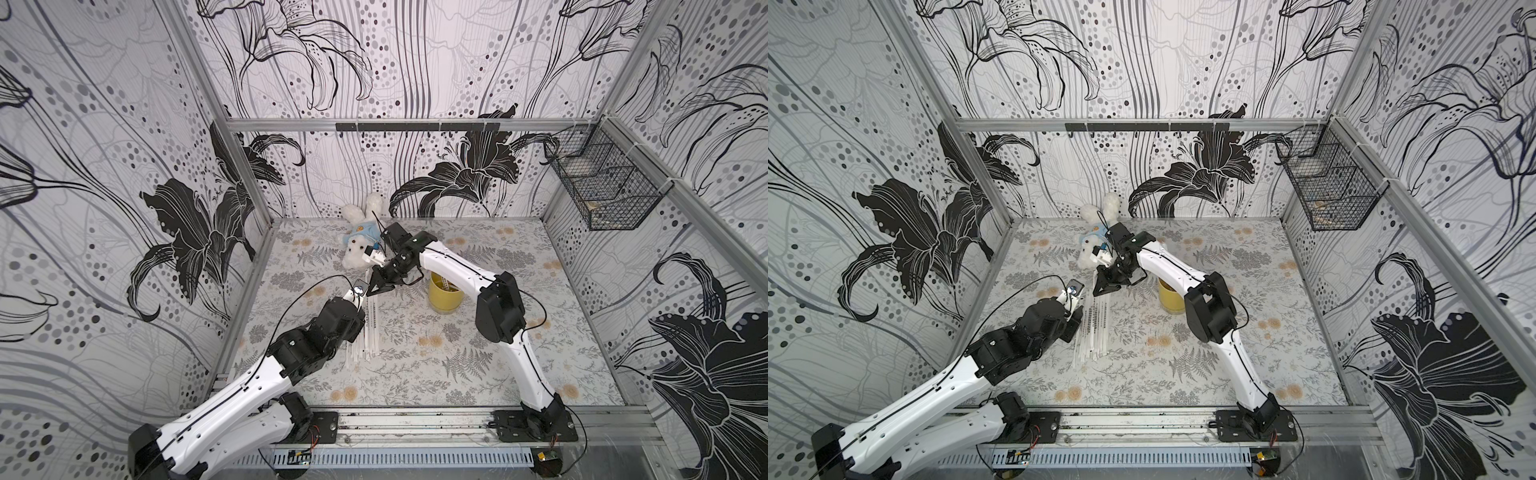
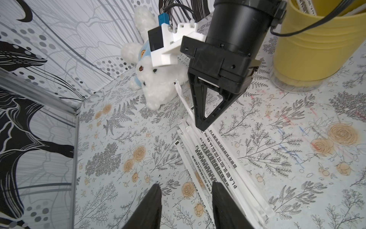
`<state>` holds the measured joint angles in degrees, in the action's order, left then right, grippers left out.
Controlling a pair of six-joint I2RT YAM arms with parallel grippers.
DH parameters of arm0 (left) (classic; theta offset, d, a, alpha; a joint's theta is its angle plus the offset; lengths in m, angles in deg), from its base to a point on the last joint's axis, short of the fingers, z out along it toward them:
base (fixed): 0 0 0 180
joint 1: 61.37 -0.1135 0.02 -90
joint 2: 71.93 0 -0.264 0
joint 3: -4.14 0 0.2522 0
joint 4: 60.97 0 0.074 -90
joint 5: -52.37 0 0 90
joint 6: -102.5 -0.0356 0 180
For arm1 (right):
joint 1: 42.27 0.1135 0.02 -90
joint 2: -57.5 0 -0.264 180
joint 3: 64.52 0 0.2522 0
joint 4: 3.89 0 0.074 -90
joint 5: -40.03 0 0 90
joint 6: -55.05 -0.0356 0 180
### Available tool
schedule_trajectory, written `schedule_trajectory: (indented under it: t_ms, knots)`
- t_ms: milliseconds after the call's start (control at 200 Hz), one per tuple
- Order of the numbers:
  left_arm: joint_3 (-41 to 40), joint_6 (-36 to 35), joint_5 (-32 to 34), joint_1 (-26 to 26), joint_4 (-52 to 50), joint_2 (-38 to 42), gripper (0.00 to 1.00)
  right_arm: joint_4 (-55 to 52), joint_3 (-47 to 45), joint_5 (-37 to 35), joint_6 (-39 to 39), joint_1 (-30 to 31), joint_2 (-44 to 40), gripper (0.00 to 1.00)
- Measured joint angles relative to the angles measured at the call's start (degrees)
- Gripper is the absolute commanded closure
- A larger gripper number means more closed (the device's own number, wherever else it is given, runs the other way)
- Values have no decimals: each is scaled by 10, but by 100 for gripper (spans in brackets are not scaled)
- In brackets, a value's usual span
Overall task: Take the straws out of the storage container
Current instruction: Place the straw at the center of the board.
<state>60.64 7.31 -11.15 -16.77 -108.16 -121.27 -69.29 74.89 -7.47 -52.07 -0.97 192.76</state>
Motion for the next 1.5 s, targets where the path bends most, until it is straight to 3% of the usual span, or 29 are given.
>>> schedule_trajectory:
  t_ms: [386, 616, 1227, 1497]
  knots:
    - [-2, -9, 17, 0, -26, -25, 52, -5, 37, 9, -11, 0, 75, 95]
    - [-3, -11, 21, 0, -27, -26, 52, -17, 52, 9, -15, 0, 95, 72]
    - [-3, -11, 19, 0, -24, -35, 52, -22, 63, -2, -16, -1, 90, 72]
    - [-3, -8, 21, 0, -5, -25, 51, -1, 32, -57, 0, -7, -37, 71]
